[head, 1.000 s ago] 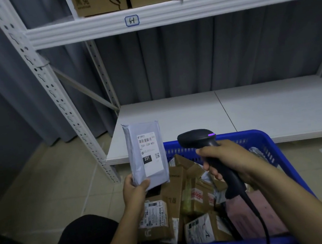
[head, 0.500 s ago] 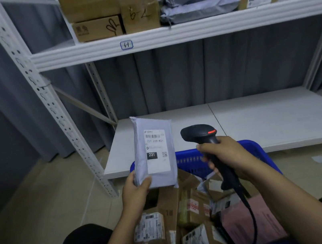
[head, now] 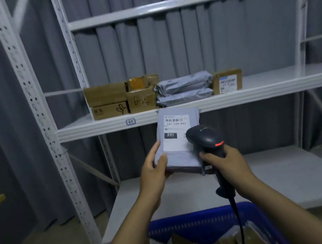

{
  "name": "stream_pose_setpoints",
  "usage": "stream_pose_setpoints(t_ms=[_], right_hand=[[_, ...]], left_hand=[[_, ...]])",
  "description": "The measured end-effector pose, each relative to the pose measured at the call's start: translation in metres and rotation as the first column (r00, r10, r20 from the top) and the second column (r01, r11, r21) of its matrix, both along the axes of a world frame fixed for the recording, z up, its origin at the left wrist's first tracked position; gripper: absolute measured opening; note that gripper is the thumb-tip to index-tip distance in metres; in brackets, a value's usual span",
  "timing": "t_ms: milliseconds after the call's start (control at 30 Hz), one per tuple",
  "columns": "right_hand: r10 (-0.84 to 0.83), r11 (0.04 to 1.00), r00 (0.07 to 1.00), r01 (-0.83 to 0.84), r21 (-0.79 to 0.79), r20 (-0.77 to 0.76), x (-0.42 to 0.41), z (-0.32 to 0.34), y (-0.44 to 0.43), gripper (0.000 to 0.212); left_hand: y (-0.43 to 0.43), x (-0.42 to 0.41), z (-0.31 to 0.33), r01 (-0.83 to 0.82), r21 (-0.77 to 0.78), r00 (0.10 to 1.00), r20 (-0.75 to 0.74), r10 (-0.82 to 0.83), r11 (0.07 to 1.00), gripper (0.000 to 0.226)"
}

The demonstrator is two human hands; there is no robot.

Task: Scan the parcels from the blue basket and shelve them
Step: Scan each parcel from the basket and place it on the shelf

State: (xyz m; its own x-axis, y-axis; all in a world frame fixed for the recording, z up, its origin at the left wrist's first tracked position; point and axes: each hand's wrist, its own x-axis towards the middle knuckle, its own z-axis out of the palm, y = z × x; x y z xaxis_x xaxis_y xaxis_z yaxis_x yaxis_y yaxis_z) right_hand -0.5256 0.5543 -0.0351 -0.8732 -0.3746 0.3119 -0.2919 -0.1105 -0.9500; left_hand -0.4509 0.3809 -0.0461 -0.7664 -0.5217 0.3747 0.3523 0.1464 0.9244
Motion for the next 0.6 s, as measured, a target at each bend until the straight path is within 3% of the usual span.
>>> stream_pose_setpoints(t_ms=[167,300,467,600], right_hand=[[-0.059,0.993,0.992,0.048,-0.104,-0.107,-0.014,0.055,0.016,0.006],[-0.08,0.987,0.986,0.058,-0.151,-0.144,-0.041,0.099,0.017,0.007],[0.008,0.968,0.995,-0.032,-0.248,-0.097,-0.085,0.147,0.011,0.012],[-0.017,0.969,0.994,-0.011,-0.246,-0.111,-0.13,0.167,0.004,0.008]], left_hand=[[0.009,-0.015,0.063,0.027,-0.289,0.999,0.027,-0.02,0.957,0.062],[0.014,-0.039,0.113,-0.1,-0.479,0.995,-0.032,0.097,0.872,0.063],[0.006,-0.089,0.165,-0.28,-0.458,0.958,-0.19,0.215,0.844,0.056],[-0.02,-0.136,0.197,-0.339,-0.441,0.941,-0.154,0.302,0.831,0.048]])
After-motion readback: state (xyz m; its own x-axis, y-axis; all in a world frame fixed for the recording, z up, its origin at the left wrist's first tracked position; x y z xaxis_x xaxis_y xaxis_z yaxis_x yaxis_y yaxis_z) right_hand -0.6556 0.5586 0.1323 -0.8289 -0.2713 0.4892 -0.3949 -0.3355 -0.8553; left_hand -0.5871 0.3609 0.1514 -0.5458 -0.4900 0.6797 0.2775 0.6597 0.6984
